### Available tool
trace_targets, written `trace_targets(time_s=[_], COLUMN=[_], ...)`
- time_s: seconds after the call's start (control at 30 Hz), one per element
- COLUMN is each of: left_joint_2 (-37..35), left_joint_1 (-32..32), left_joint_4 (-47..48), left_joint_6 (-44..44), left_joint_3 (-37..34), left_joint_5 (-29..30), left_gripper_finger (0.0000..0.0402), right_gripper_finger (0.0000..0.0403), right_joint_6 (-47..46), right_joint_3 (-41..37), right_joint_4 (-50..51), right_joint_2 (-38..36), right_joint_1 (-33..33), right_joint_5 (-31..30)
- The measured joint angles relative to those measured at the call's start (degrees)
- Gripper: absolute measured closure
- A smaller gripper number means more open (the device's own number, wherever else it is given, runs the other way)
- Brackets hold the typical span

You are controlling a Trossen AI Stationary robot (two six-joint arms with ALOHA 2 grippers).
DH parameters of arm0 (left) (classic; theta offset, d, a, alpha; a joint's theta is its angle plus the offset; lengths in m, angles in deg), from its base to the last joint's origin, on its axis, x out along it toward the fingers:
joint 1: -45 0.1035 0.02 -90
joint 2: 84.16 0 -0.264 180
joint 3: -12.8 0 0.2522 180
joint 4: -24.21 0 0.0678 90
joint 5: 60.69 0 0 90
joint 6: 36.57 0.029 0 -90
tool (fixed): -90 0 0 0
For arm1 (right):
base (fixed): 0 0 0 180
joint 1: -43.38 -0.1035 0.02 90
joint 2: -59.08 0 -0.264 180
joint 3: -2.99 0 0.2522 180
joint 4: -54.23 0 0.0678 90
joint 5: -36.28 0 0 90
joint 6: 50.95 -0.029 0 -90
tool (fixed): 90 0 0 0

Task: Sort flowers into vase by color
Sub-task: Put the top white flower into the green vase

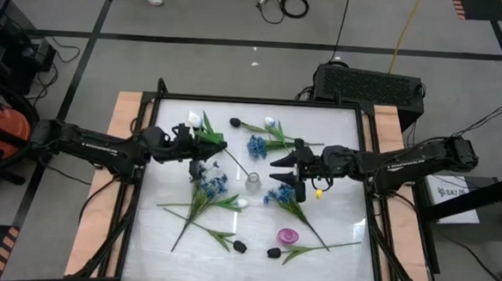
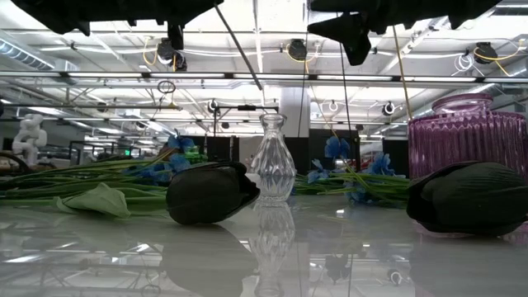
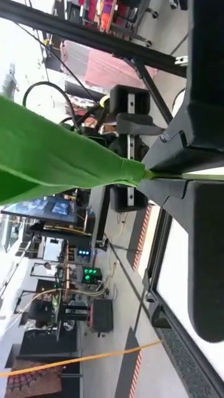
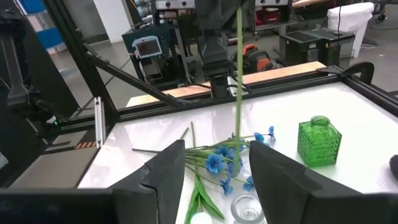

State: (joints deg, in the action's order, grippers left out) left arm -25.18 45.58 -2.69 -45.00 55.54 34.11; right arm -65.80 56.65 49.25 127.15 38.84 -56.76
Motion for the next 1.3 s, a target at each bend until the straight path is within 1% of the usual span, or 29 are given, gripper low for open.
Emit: trace_targets(time_s=[0.23, 0.43, 0.5, 0.63, 0.73, 0.8, 0.93, 1.03, 1.17, 1.3], left_joint_2=[-4.18, -7.5, -8.75, -10.43, -12.04, -13.32, -16.21, -19.13, -22.92, -24.98], left_joint_1=[0.24, 1.05, 1.4, 1.29, 1.47, 2.11, 3.94, 5.04, 6.82, 9.56], left_joint_4=[4.42, 4.57, 4.16, 4.59, 4.55, 6.58, 10.52, 13.24, 15.68, 20.64], left_joint_6=[1.25, 1.27, 0.69, 0.2, 1.48, 2.75, 2.02, 1.47, 3.02, 3.44], left_joint_3=[-2.6, -5.21, -5.22, -5.43, -5.43, -5.43, -5.43, -5.43, -5.41, -5.43], left_joint_5=[0.07, 0.58, 0.58, -1.59, -1.28, -0.98, -0.23, -0.28, 0.02, 0.2], left_gripper_finger=[0.0389, 0.0388, 0.0388, 0.0388, 0.0388, 0.0387, 0.0387, 0.0387, 0.0387, 0.0387], right_gripper_finger=[0.0232, 0.0232, 0.0232, 0.0232, 0.0232, 0.0232, 0.0232, 0.0232, 0.0232, 0.0232], right_joint_6=[0.09, -1.08, -1.74, -2.85, -2.13, -1.15, -0.51, -0.51, 1.03, 2.65], right_joint_3=[0.0, 0.0, 0.0, 0.0, 0.0, 0.0, 0.0, 0.0, 0.0, 0.0], right_joint_4=[3.7, 6.51, 6.47, 7.19, 7.41, 7.45, 8.86, 11.79, 15.49, 15.52], right_joint_2=[-0.2, -0.2, -0.2, -0.2, -0.2, -0.2, -0.19, -0.17, -0.17, -0.17], right_joint_1=[0.84, 0.82, 0.82, 0.82, 0.82, 1.09, 2.26, 3.05, 3.93, 5.6], right_joint_5=[-0.07, -0.07, -0.08, -0.09, -0.11, -0.09, -0.19, -0.2, -0.21, -0.24])
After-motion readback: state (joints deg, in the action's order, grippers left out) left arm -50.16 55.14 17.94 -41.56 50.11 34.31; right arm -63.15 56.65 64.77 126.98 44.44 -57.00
